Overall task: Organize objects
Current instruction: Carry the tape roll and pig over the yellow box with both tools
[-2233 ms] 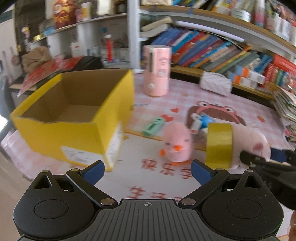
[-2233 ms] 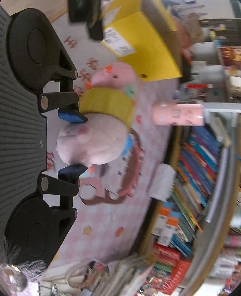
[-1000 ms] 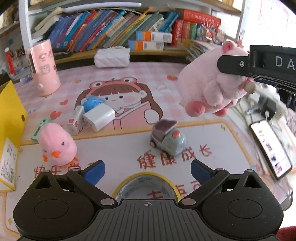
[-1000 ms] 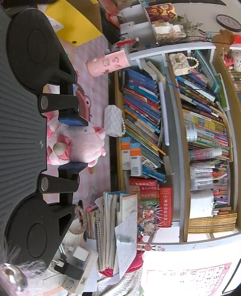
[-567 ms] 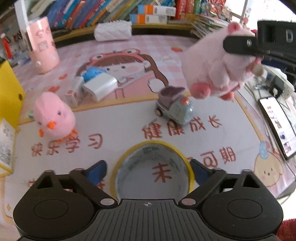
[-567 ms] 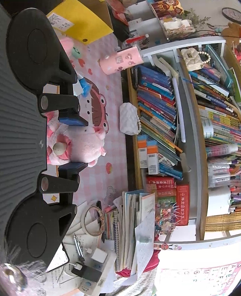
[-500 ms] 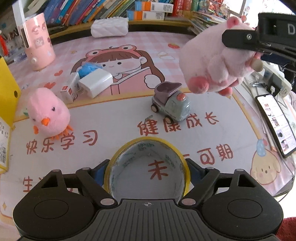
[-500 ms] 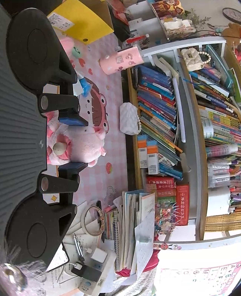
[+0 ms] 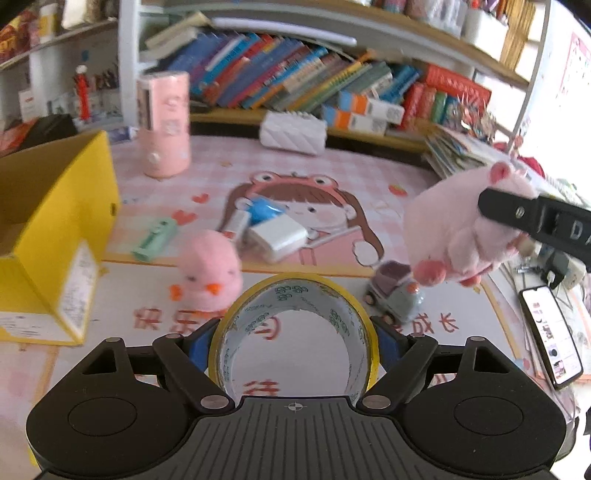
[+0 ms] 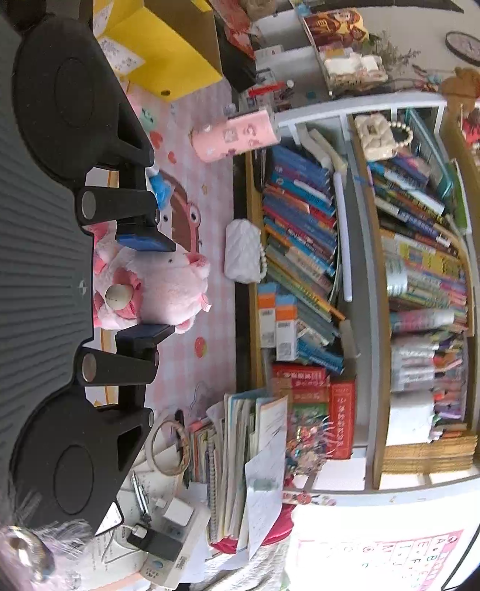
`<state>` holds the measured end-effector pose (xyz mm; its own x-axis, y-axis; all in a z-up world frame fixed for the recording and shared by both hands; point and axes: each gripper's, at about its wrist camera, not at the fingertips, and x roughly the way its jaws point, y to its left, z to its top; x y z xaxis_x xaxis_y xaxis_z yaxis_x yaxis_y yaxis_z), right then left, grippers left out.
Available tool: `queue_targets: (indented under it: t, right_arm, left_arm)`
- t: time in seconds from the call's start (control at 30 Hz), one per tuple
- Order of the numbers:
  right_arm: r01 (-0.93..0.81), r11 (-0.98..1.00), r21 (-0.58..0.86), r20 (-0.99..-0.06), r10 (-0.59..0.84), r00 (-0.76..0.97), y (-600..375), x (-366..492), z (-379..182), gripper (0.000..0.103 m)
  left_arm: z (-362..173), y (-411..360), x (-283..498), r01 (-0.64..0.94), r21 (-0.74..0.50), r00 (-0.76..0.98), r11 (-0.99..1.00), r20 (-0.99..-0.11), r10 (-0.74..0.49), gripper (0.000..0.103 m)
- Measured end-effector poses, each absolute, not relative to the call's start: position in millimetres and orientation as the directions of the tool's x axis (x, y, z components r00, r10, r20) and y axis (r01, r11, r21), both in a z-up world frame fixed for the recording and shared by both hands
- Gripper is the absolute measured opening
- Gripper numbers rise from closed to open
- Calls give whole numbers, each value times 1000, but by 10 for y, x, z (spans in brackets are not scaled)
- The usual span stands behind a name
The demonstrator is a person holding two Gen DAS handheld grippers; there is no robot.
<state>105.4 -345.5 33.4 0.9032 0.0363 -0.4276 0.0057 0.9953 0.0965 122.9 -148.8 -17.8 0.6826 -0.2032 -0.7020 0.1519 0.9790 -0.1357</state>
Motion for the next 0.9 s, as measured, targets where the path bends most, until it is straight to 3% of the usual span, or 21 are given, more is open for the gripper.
queue_targets:
  t: [0.5,0.9]
  right_arm:
    - [-59,992,110,-511,107,853,-2400,590,370,37]
    - [-170,979,111,-610,202,766,-1314,-17,251,37]
  left_arm:
    - [38,-354,652,63,-145,759,987,-635,-142,84]
    - [-4,629,-41,-33,-146,740,989,-669,-74,84]
